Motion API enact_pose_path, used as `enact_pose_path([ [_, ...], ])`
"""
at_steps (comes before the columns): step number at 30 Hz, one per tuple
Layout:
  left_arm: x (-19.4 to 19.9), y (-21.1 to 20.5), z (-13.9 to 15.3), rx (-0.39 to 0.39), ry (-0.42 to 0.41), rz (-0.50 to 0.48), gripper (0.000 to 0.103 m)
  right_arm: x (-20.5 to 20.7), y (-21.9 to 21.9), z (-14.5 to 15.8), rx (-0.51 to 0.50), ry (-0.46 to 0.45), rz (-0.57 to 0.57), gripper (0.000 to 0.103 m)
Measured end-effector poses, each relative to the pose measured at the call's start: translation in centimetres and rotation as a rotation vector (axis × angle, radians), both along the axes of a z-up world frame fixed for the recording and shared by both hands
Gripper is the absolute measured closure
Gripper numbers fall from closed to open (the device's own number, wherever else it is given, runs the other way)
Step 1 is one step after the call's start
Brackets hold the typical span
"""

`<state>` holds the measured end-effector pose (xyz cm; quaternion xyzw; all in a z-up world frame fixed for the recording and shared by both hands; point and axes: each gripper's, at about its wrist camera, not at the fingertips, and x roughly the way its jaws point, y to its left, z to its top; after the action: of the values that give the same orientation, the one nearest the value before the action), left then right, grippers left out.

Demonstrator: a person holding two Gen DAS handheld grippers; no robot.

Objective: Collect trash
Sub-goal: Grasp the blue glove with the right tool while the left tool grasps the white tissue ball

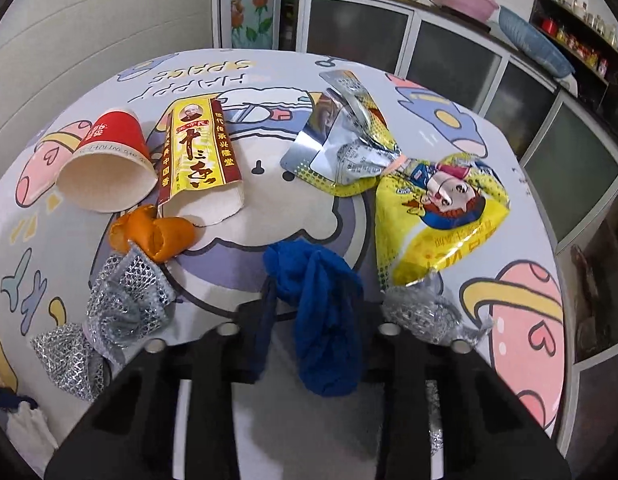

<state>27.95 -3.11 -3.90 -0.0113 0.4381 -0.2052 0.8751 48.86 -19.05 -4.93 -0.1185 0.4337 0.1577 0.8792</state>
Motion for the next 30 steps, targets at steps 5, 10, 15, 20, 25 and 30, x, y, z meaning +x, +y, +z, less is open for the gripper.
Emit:
enact_pose_path([
  [5,-0.2,-0.1,0.7,-0.025,-0.001,-0.024,0.073,-0.4,-0.3,0.3,0.031,0.005,-0.006,0.090],
  [10,-0.9,0.6,2.1,-0.065,-0.018,-0.021,0.073,-1.5,-0.3,2.2,0.090,-0.012,0.007,0.090],
  [15,-1.7,1.5,3.4,-0.072,-0.042,-0.004,0.073,-3.7,0.0,4.5,0.114,-0.045,0.026,0.090],
  [20,-2.9,2.3,4.4,-0.083,-0.058,0.015,0.073,-6.5,-0.1,6.3,0.113,-0.071,0.029,0.090],
  [25,-4.4,2.2,5.2,-0.084,-0.068,0.011,0.073,-9.8,-1.3,7.1,0.115,-0.082,0.001,0.090],
  [30,-5.9,0.9,6.2,-0.071,-0.091,-0.023,0.073,-13.5,-3.7,7.4,0.141,-0.085,-0.049,0.090],
])
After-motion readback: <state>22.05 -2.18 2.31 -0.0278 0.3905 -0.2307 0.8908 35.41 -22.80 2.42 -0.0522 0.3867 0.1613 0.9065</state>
